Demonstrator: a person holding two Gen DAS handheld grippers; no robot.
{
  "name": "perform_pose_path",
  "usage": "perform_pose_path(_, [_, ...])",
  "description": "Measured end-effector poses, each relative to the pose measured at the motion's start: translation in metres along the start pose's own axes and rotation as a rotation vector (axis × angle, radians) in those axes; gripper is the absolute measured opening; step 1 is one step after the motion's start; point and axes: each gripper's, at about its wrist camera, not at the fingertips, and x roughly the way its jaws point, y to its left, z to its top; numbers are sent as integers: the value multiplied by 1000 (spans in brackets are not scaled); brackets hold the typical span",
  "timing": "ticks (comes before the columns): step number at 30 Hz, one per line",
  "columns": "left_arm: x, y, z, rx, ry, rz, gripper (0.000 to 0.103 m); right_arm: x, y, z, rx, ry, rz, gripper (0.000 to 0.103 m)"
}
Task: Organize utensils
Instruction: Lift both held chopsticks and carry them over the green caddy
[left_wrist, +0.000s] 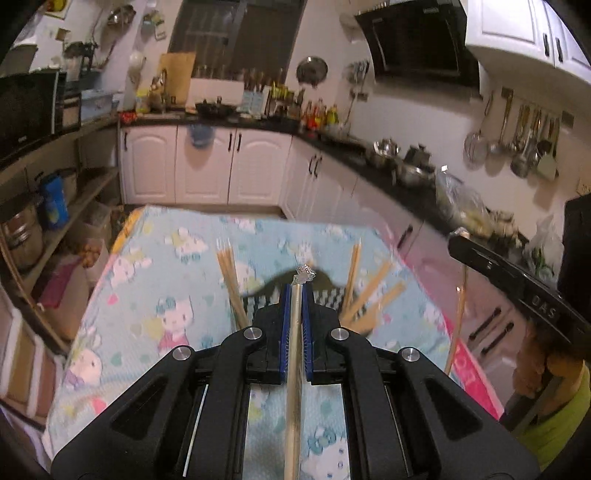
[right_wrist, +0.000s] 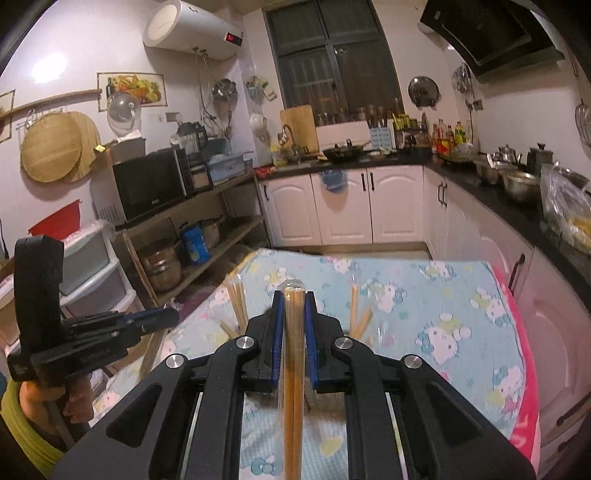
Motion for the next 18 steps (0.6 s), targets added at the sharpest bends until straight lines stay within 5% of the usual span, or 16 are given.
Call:
perform_pose_path(10, [20,16,39,-53,-159,77,2,0,5,49,-42,-150,-24,11])
perform_pose_path(18, [43,21,57,-77,-257,118,2,26,-11,57,-21,-236,-83,11])
